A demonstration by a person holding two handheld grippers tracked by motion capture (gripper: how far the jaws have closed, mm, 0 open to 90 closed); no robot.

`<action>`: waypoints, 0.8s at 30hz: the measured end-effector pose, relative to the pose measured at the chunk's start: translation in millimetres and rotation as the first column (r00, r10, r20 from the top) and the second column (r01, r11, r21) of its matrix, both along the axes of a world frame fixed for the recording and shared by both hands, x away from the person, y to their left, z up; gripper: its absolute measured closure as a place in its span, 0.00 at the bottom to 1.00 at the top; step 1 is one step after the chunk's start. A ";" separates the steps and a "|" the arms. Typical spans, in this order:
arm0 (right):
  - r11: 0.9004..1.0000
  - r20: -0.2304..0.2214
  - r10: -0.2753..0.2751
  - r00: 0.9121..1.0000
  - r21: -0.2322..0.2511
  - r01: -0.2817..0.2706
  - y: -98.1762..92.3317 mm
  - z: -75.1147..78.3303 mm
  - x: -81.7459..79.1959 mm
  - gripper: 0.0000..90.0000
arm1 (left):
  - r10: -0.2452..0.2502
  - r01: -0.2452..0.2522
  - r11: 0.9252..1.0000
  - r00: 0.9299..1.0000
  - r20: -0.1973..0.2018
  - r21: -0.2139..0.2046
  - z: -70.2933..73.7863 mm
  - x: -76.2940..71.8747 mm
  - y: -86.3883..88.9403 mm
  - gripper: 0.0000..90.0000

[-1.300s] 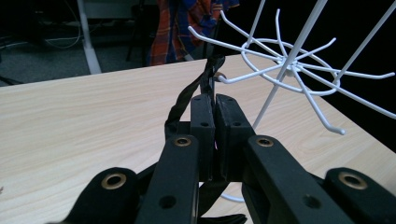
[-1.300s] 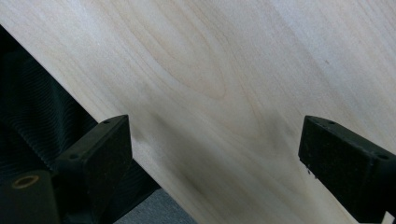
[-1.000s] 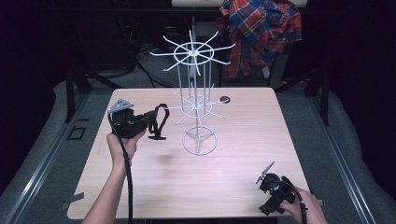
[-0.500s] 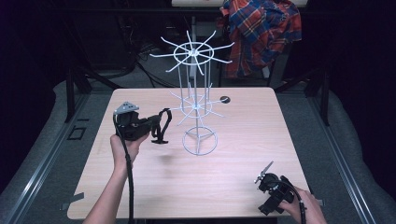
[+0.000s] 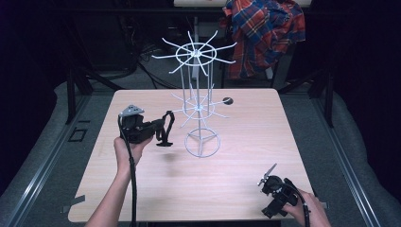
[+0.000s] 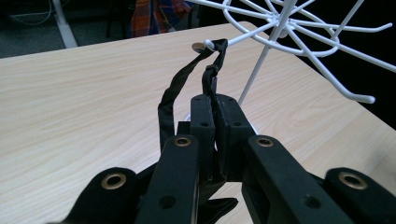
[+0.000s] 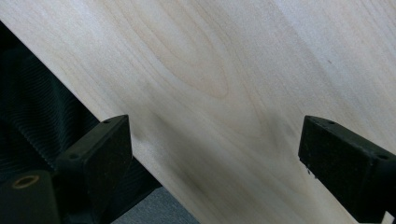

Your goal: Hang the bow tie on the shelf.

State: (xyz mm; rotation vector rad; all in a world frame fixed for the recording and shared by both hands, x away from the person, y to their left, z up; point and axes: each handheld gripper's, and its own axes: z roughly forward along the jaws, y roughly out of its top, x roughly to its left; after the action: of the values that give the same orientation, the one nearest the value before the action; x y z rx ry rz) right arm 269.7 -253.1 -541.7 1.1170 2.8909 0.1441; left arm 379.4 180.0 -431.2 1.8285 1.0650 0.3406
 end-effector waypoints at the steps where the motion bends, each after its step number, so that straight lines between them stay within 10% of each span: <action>1: 1.000 0.002 0.000 1.000 0.002 0.000 -0.1 -0.1 0.0 0.10 | -0.001 0.001 1.000 1.000 -0.002 0.002 -0.5 0.1 -0.2 0.96; 24: 1.000 -0.008 0.000 1.000 -0.002 0.000 0.5 -0.7 0.2 0.10 | -0.007 0.008 0.999 0.999 -0.036 0.032 -14.5 6.0 -7.1 0.99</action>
State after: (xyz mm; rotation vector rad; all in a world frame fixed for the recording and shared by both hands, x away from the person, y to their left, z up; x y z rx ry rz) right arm 269.8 -252.6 -542.4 1.1204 2.8971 0.1378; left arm 385.4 172.9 -445.8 1.8731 1.0824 0.3235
